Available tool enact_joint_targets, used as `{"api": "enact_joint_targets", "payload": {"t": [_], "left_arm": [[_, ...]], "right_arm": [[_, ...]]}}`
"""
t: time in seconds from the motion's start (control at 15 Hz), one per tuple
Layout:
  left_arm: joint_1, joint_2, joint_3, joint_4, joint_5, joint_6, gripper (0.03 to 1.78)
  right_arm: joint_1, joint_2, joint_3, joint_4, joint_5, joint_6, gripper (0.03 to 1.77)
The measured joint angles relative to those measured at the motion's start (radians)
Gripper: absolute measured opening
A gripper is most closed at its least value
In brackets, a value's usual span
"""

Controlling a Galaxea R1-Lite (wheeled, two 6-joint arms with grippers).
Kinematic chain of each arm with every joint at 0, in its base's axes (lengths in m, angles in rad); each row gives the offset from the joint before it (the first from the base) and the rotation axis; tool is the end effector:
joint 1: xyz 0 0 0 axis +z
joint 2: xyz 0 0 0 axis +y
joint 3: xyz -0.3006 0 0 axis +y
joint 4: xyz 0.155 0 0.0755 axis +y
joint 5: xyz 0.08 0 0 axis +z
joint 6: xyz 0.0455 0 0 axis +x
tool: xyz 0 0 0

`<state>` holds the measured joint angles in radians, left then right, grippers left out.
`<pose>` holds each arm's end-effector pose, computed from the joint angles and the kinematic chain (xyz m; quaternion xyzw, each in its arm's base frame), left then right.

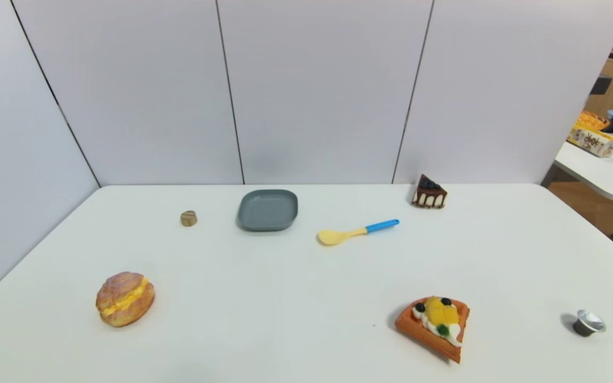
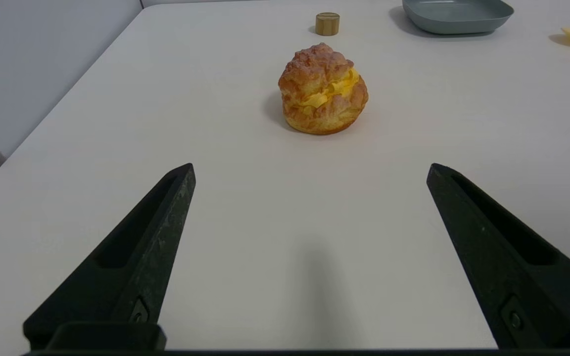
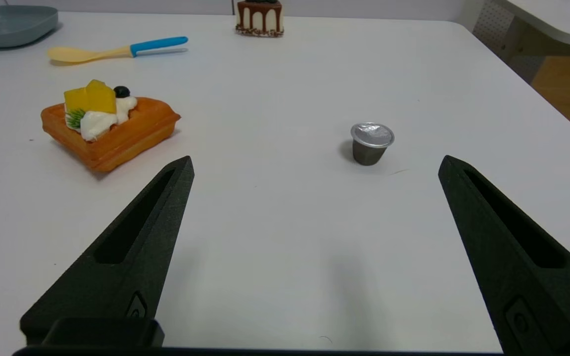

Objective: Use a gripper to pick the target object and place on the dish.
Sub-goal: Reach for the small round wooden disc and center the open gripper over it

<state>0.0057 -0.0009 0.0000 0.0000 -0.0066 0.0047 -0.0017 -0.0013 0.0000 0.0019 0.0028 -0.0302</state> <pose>-0.0202 -0.0004 0.0755 0.0024 -0.0005 -0.0004 1.0000 -0.0202 0.0002 0.0752 -0.0151 0.0003 0.0006 0.9999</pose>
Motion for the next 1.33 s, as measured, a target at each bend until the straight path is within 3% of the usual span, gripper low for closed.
{"api": "enact_joint_targets", "payload": {"t": [0.87, 1.13, 1.33], "left_arm": [[0.000, 0.001, 0.000, 0.004, 0.009, -0.003, 1.69], [0.000, 0.029, -0.079, 0.112, 0.011, 0.010, 1.69], [0.001, 0.144, -0.198, 0.189, 0.011, 0.026, 1.69]], "right_arm": [[0.000, 0.000, 0.000, 0.000, 0.000, 0.000, 1.71], [0.000, 0.000, 0.000, 0.000, 0.000, 0.000, 1.71], [0.000, 0.000, 0.000, 0.000, 0.000, 0.000, 1.71]]}}
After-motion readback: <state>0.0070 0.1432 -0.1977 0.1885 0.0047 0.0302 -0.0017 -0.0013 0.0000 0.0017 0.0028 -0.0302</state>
